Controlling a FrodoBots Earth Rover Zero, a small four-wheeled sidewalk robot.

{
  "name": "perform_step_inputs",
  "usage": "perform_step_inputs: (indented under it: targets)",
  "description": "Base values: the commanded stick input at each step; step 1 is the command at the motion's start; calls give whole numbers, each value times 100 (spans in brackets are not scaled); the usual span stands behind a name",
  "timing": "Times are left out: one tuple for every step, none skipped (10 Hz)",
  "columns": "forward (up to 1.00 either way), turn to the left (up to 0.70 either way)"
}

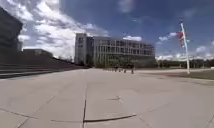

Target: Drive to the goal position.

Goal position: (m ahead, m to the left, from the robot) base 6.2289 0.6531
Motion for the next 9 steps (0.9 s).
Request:
perform_step_inputs:
  targets:
    - [100, 0]
    - [100, 0]
    - [100, 0]
    - [100, 0]
    - [100, 0]
    - [100, 0]
    - [100, 0]
    - [100, 0]
    - [100, 0]
